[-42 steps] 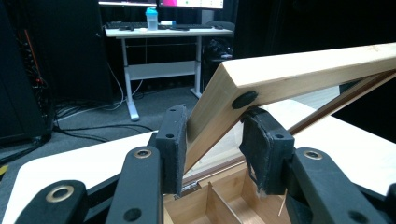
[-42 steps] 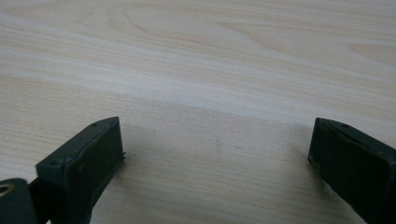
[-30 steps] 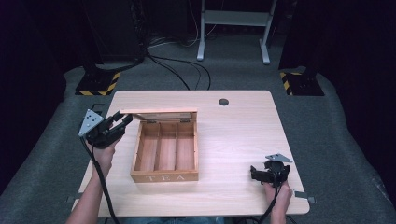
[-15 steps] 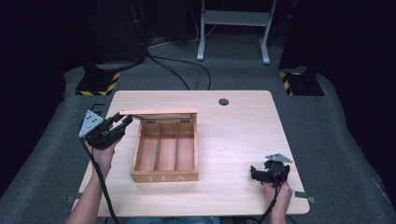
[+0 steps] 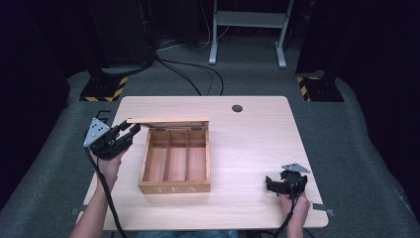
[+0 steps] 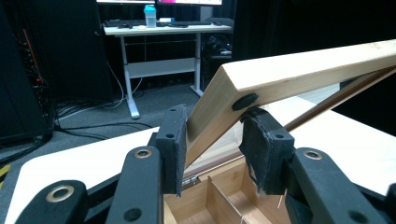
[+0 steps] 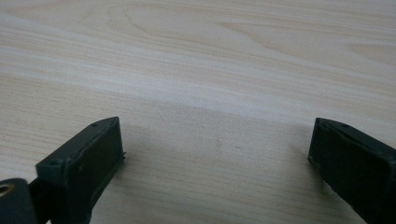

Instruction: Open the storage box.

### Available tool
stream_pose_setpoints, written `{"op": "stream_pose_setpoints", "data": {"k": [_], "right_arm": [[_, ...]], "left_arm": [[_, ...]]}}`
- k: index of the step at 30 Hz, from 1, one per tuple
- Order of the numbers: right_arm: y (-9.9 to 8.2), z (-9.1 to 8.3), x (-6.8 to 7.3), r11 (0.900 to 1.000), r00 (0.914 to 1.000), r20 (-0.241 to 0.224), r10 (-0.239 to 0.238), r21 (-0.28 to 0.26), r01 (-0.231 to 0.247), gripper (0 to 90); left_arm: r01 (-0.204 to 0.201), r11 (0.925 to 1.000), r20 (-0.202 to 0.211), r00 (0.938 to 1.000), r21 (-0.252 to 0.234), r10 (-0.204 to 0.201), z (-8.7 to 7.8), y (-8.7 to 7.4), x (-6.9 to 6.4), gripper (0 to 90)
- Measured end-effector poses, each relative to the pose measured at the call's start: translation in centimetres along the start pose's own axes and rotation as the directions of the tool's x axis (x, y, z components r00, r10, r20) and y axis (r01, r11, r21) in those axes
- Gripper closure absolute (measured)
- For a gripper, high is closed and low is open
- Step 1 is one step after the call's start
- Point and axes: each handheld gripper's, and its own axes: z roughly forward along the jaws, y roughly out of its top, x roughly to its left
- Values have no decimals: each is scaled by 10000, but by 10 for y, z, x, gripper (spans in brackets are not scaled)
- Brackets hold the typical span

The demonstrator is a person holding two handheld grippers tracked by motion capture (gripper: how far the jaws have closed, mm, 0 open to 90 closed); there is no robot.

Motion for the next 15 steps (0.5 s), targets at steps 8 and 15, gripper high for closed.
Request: {"op": "stream_pose_setpoints", "data": {"k": [8, 15], "right_arm": [[0, 0, 0, 10000, 10000, -4, -12, -5, 12, 26], [0, 0, 0, 10000, 10000, -4, -9, -5, 9, 26]], "left_arm": [[-14, 10000, 13, 10000, 17, 14, 0, 0, 0, 601], [1, 10000, 3, 10000, 14, -1, 0, 0, 0, 601]]}}
